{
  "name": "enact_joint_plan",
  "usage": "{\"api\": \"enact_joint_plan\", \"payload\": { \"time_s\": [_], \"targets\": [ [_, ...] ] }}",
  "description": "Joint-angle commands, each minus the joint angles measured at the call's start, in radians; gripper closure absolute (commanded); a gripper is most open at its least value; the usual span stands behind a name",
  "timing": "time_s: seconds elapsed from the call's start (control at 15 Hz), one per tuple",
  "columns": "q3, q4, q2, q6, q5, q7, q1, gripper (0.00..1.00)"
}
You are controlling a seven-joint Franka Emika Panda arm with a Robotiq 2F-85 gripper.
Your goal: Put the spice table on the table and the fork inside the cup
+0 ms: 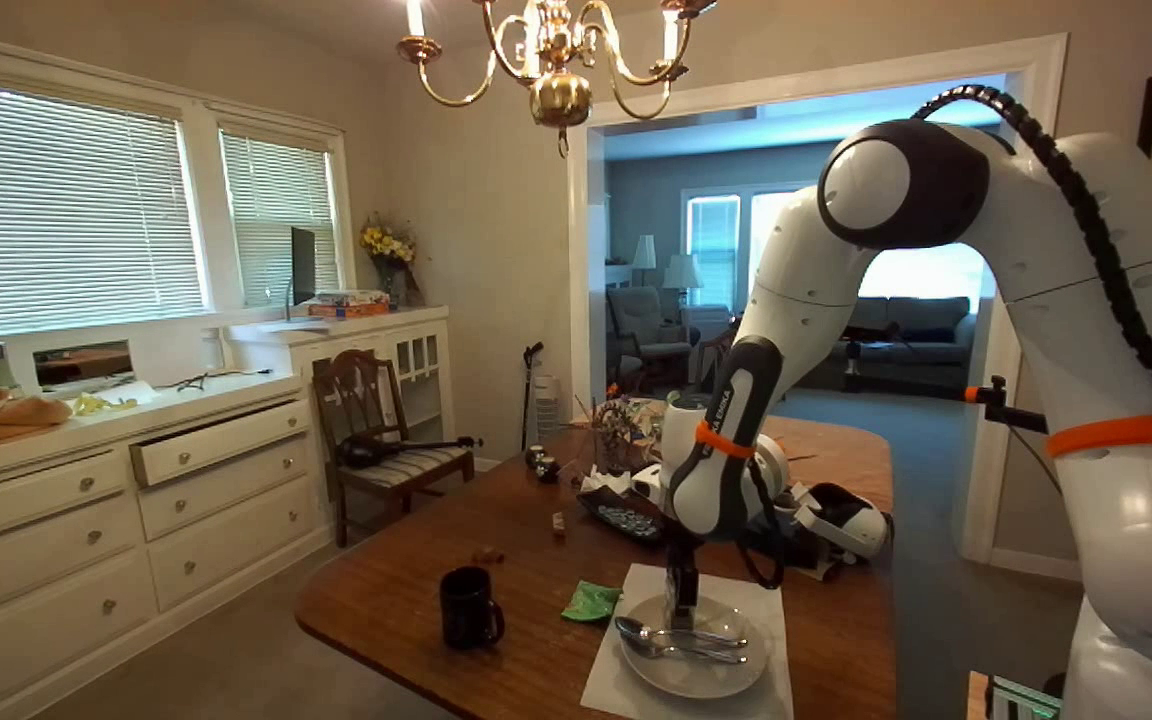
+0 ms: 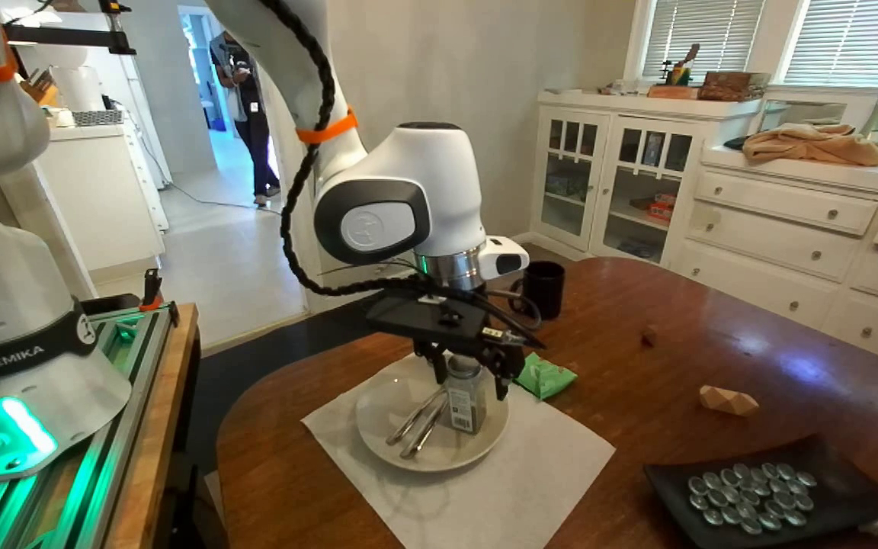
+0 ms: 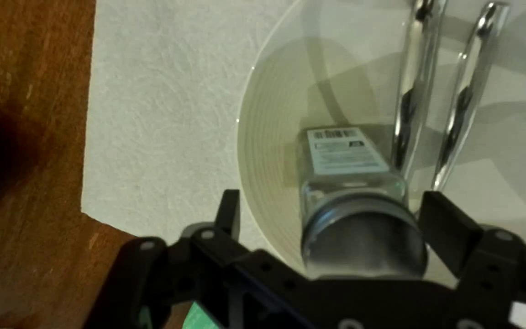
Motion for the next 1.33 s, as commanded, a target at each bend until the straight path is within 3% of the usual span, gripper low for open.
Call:
{"api": "enact_joint_plan", "payload": {
  "time_s": [0.0,0.13,0.47,0.8,1.27],
  "targets": [
    [-0.047,-0.048,-0.033,0.012,-0.069,0.052,0.023,0.25],
    [-0.042,-0.054,-0.033,0.022,-0.08,0.053,0.014,0.32],
    [-0.042,-0.052,-0.028,0.025,-0.102,0.052,0.018,0.74],
    [-0.041,-0.07,-0.066,0.035,-0.09,0.076,0.017,0.75],
    [0.028,-0.082,-0.168,0.073,0.03,0.166,-0.119,0.75]
  ]
}}
